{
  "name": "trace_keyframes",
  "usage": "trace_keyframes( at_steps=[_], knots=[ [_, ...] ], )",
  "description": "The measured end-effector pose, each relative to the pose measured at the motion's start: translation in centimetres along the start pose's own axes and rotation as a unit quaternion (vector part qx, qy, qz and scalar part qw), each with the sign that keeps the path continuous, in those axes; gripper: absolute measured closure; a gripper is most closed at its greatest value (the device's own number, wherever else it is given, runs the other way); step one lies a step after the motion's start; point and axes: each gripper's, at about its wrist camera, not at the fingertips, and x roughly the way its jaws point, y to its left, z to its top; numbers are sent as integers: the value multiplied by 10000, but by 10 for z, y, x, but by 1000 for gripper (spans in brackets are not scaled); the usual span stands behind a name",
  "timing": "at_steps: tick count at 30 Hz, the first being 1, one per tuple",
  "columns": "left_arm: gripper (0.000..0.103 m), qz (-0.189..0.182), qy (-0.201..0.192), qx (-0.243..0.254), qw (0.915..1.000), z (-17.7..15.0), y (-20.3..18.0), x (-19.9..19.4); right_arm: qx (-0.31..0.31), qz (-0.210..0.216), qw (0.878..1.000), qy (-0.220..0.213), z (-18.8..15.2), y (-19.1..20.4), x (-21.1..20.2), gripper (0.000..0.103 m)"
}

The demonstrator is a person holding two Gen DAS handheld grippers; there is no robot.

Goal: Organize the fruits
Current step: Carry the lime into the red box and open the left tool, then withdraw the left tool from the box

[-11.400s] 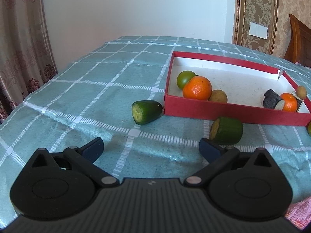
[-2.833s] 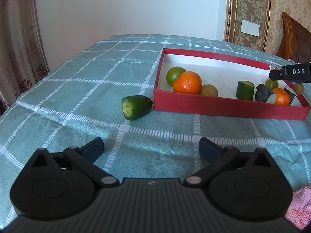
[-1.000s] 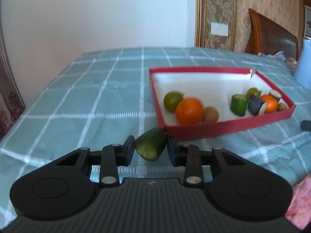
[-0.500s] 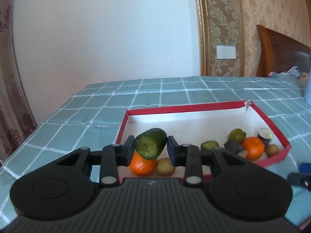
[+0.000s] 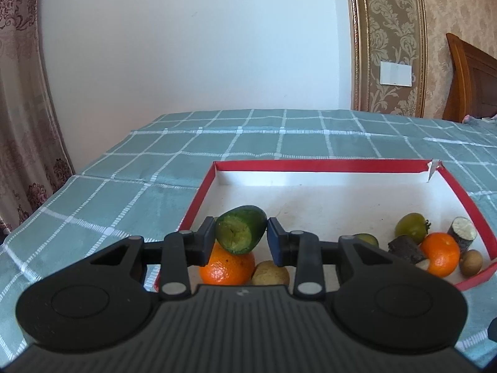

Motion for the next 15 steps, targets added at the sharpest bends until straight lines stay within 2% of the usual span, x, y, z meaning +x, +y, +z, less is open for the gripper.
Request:
trace_keyframes(
  at_steps=[12, 13, 15],
  knots=[
    [68, 69, 72, -28, 9999, 1, 2, 4, 1, -4, 10000, -1, 0, 0, 0, 27],
    [59, 108, 90, -33, 9999, 1, 2, 5, 0, -6, 10000, 1, 0, 0, 1, 27],
    [32, 156, 28, -62, 9999, 2, 3, 4, -2, -7, 10000, 1, 0, 0, 0, 27]
  ],
)
